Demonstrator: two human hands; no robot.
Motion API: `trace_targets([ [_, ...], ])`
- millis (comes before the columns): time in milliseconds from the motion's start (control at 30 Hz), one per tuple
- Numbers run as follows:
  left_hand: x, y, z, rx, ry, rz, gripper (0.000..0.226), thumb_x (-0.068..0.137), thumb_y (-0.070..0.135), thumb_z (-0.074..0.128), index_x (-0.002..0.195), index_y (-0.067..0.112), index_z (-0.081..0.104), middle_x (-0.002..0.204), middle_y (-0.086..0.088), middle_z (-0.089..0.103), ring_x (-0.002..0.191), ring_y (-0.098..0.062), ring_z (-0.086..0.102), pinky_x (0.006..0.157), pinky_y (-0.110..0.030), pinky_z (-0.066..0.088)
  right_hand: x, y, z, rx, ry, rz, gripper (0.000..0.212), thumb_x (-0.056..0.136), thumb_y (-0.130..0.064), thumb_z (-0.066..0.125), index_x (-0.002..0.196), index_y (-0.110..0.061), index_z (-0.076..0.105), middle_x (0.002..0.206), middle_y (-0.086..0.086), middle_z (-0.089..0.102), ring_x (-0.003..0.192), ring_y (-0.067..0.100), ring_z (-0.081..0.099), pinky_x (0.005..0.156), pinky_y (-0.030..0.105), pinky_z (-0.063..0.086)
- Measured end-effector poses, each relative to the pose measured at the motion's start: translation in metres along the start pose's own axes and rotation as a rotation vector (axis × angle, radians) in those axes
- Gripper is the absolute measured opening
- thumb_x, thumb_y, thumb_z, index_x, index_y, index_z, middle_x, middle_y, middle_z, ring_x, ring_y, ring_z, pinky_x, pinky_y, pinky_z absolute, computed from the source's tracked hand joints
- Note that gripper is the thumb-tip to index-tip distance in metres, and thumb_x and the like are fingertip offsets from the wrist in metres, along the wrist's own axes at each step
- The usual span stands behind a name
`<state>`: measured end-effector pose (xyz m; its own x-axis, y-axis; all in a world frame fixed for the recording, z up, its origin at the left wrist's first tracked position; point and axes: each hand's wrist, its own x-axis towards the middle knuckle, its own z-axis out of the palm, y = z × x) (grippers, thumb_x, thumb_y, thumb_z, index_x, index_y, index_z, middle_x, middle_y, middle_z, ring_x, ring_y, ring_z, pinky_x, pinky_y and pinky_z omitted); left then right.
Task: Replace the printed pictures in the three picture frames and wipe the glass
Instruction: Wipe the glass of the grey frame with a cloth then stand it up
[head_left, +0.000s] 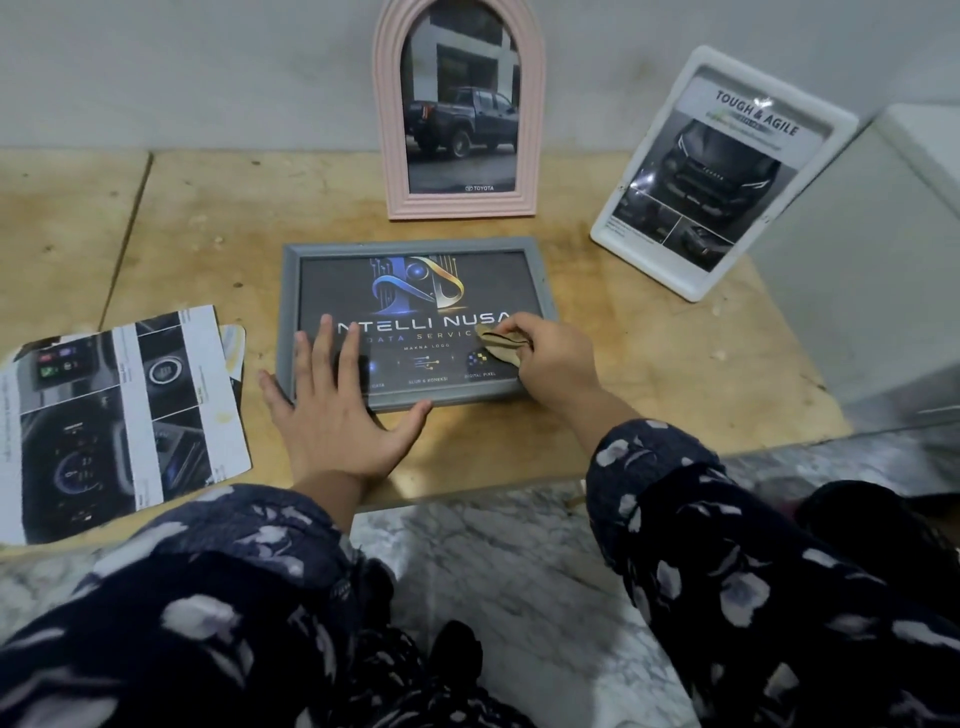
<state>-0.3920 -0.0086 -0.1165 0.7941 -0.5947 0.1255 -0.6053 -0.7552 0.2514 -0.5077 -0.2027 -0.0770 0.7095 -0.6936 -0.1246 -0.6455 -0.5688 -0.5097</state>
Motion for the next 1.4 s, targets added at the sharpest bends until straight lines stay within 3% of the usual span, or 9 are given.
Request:
trace_targets([
  [167, -0.002, -0.003, 0.0, -0.008, -0.022, 0.023, 0.103, 0.073, 0.085, 0.034, 0.154, 0.025, 0.012, 0.162, 0.004, 0.0, 0.149, -0.018, 0.0, 0.114, -0.063, 0.002, 0.002, -0.015, -0.03, 0.472, -0.029, 0.221, 0.04, 0.088, 0.004, 0.054, 0.12, -0.019, 0.062, 0.109, -0.003, 0.065, 0.097, 0.018, 0.063, 0.079, 0.027, 0.053],
  [300, -0.004, -0.007, -0.002, -0.037, -0.045, 0.038, 0.101, 0.076, 0.085, 0.027, 0.154, 0.025, 0.006, 0.162, 0.004, -0.006, 0.149, -0.016, -0.007, 0.115, -0.059, -0.006, -0.006, -0.019, -0.041, 0.99, -0.066, 0.418, 0.06, 0.09, 0.013, 0.042, 0.139, -0.022, 0.047, 0.129, 0.007, 0.059, 0.1, 0.029, 0.065, 0.083, 0.049, 0.056],
  [433, 0.001, -0.007, -0.012, -0.068, -0.107, 0.021, 0.102, 0.074, 0.085, 0.007, 0.154, 0.023, -0.008, 0.16, 0.002, -0.02, 0.148, -0.014, -0.014, 0.114, -0.052, -0.014, -0.016, -0.027, -0.047, 1.23, -0.171, 0.491, 0.052, 0.095, 0.007, 0.037, 0.14, -0.019, 0.044, 0.122, 0.015, 0.062, 0.102, 0.03, 0.064, 0.087, 0.051, 0.053],
  [533, 0.005, -0.002, -0.022, -0.184, -0.066, -0.057, 0.092, 0.08, 0.073, 0.007, 0.155, 0.019, 0.004, 0.162, -0.002, -0.006, 0.149, -0.019, 0.003, 0.118, -0.052, 0.0, -0.011, -0.04, -0.052, 1.267, -0.264, 0.508, 0.04, 0.099, -0.003, 0.038, 0.137, -0.015, 0.046, 0.108, 0.015, 0.066, 0.088, 0.026, 0.066, 0.073, 0.043, 0.057],
  [667, 0.04, -0.007, -0.038, -0.191, 0.024, -0.082, 0.062, 0.095, 0.044, 0.041, 0.148, 0.012, 0.031, 0.156, -0.007, 0.024, 0.142, -0.025, 0.024, 0.114, -0.047, 0.02, 0.02, -0.066, -0.052, 1.155, -0.229, 0.442, 0.04, 0.096, -0.003, 0.049, 0.134, -0.014, 0.051, 0.115, 0.013, 0.066, 0.085, 0.021, 0.067, 0.065, 0.034, 0.058],
  [833, 0.105, -0.028, -0.043, -0.268, -0.119, -0.206, 0.05, 0.093, 0.028, 0.054, 0.139, 0.011, 0.04, 0.139, -0.01, 0.041, 0.129, -0.03, 0.038, 0.099, -0.049, 0.04, 0.073, -0.114, -0.033, 0.336, -0.03, 0.039, 0.041, 0.089, -0.003, 0.054, 0.121, -0.026, 0.066, 0.107, -0.012, 0.064, 0.086, 0.009, 0.058, 0.077, 0.016, 0.045],
  [1000, 0.139, -0.04, -0.04, -0.315, -0.183, -0.336, 0.043, 0.092, 0.034, 0.055, 0.13, 0.015, 0.051, 0.131, -0.009, 0.045, 0.119, -0.032, 0.049, 0.09, -0.042, 0.044, 0.123, -0.15, 0.003, -0.12, -0.084, -0.25, 0.053, 0.084, 0.001, 0.046, 0.114, -0.036, 0.069, 0.12, -0.006, 0.067, 0.108, 0.021, 0.061, 0.086, 0.03, 0.049],
  [1233, 0.145, -0.044, -0.034, -0.345, -0.113, -0.408, 0.032, 0.087, 0.028, 0.058, 0.118, 0.021, 0.057, 0.118, -0.003, 0.055, 0.104, -0.028, 0.057, 0.076, -0.033, 0.043, 0.157, -0.182, 0.049, -0.292, -0.115, -0.511, 0.042, 0.086, -0.015, 0.046, 0.118, -0.031, 0.067, 0.12, -0.005, 0.067, 0.105, 0.024, 0.053, 0.093, 0.036, 0.042],
  [1400, 0.146, -0.045, -0.034, -0.315, -0.128, -0.435, 0.032, 0.087, 0.031, 0.057, 0.118, 0.023, 0.057, 0.117, -0.003, 0.055, 0.102, -0.03, 0.058, 0.075, -0.035, 0.045, 0.167, -0.189, 0.071, -0.325, -0.124, -0.489, 0.026, 0.095, -0.038, 0.047, 0.1, -0.034, 0.073, 0.107, -0.009, 0.07, 0.104, 0.021, 0.051, 0.09, 0.037, 0.035],
])
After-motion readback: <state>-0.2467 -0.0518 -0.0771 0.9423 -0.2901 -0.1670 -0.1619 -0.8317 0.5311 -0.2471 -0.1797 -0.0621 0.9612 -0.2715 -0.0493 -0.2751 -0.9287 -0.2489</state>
